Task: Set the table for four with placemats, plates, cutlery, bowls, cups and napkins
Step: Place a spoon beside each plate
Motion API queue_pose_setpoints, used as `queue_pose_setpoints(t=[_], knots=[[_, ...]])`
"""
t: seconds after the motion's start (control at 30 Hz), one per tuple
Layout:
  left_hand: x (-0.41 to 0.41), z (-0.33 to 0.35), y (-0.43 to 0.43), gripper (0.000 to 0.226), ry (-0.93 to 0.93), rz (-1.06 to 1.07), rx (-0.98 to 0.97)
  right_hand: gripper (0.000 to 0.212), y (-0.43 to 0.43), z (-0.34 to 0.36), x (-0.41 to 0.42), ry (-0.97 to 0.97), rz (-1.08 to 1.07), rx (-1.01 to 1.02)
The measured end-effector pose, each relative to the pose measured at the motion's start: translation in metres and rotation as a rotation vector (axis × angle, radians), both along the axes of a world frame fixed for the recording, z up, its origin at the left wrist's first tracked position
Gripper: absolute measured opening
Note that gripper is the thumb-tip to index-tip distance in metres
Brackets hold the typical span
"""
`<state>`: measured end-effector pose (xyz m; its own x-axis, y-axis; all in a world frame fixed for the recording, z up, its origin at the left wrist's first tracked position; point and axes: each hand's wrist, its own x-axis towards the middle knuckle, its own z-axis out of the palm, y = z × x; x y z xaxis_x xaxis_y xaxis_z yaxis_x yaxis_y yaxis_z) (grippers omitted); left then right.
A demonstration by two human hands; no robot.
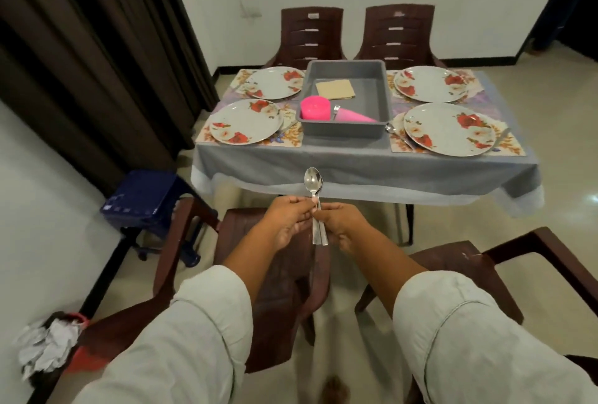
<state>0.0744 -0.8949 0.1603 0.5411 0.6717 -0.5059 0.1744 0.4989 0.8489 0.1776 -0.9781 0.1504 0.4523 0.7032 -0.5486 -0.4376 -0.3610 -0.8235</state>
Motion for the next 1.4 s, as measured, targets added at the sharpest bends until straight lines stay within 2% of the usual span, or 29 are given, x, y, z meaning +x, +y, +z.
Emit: queue_pose_setpoints(t=[0.13, 0.33, 0.5, 0.73, 0.97, 1.13, 1.4], knots=[[-0.046, 0.011, -0.011, 0.027, 0.054, 0.081, 0.041, 0.016, 0.000, -0.001, -0.043, 0.032, 0.027, 0.063], [-0.118, 0.018, -0.006, 0.022, 0.101, 0.157, 0.106, 0.026, 0.012, -0.002, -0.115, 0.058, 0.066, 0.087], [-0.177, 0.023, 0.017, 0.018, 0.090, 0.213, 0.110, 0.017, 0.035, 0.008, -0.170, 0.022, 0.088, 0.092], [-0.270, 0.014, 0.093, 0.015, 0.067, 0.281, 0.066, 0.010, 0.103, 0.006, -0.265, -0.040, 0.056, 0.081], [-0.380, -0.010, 0.195, 0.013, 0.085, 0.308, 0.017, 0.012, 0.190, -0.016, -0.367, 0.009, -0.091, 0.007], [-0.410, -0.011, 0.229, 0.018, 0.024, 0.220, -0.038, 0.014, 0.231, -0.016, -0.398, 0.025, -0.129, 0.015], [-0.387, -0.025, 0.283, 0.019, -0.027, 0.134, -0.034, 0.017, 0.280, -0.033, -0.373, 0.005, -0.194, 0.011]])
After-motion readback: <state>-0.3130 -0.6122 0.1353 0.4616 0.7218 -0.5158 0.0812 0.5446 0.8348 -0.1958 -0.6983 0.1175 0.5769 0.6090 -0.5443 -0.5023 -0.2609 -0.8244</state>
